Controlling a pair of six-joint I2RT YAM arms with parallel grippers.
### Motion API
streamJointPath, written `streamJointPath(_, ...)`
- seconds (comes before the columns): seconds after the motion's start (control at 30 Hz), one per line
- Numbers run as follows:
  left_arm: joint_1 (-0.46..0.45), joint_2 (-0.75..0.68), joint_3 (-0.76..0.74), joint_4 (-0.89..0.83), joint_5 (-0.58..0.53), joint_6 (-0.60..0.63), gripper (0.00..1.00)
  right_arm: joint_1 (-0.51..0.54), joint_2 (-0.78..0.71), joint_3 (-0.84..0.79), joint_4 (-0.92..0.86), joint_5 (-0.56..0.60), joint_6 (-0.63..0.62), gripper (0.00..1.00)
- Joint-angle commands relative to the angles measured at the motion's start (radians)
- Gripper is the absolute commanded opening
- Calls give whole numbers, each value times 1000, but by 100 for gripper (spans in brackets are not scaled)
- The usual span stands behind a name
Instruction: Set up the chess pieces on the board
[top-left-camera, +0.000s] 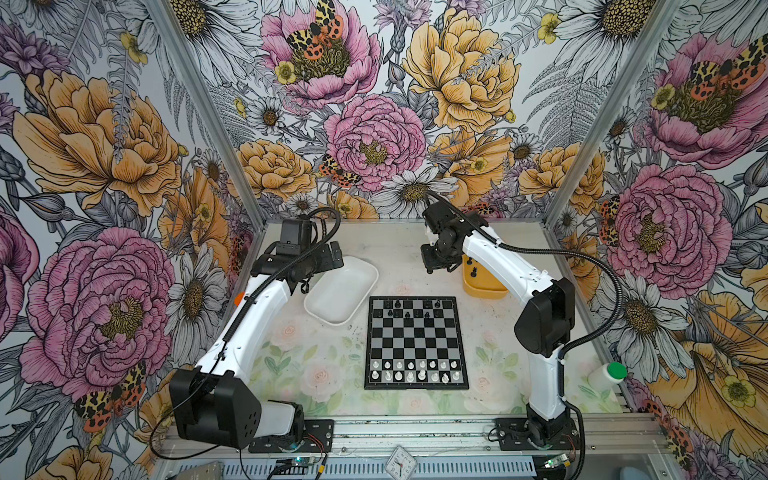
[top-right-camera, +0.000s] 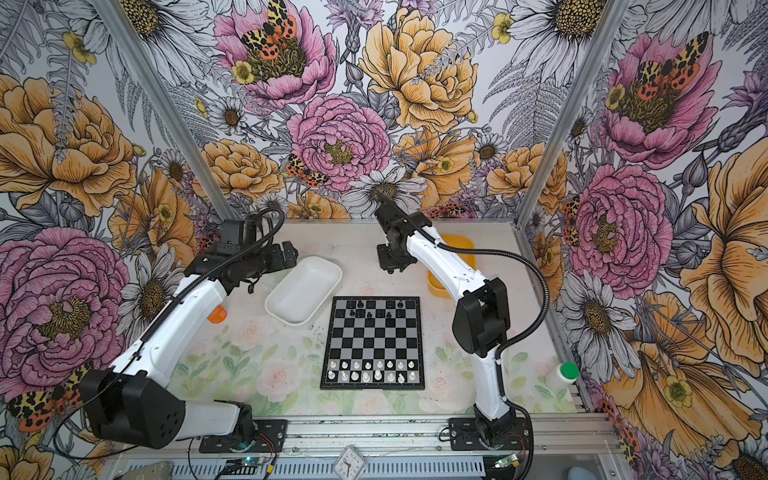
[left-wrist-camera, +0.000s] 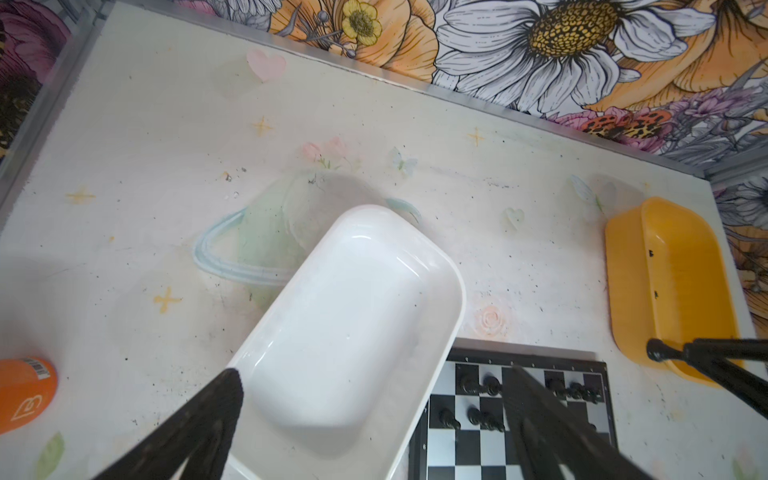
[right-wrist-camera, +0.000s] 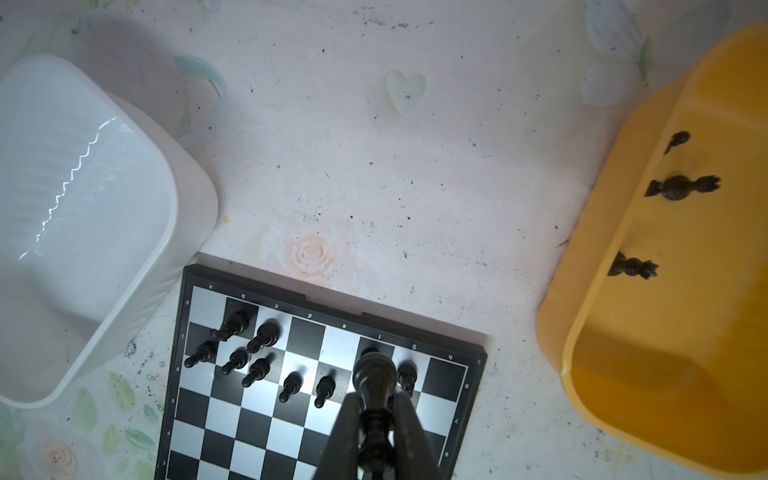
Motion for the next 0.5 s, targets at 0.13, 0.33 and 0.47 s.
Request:
streamJointPath(0.13,-40,-142,-139,146,157,-38,99,33,34,-8,38,-34,12,15)
streamJointPath(0.33,-86,-248,-248,298,321,-59,99,54,39,-69,79,-46,19,15)
streamJointPath(0.47,-86,-283,-280,334,373,-80,99,64,37,-123,110,-56,30,15)
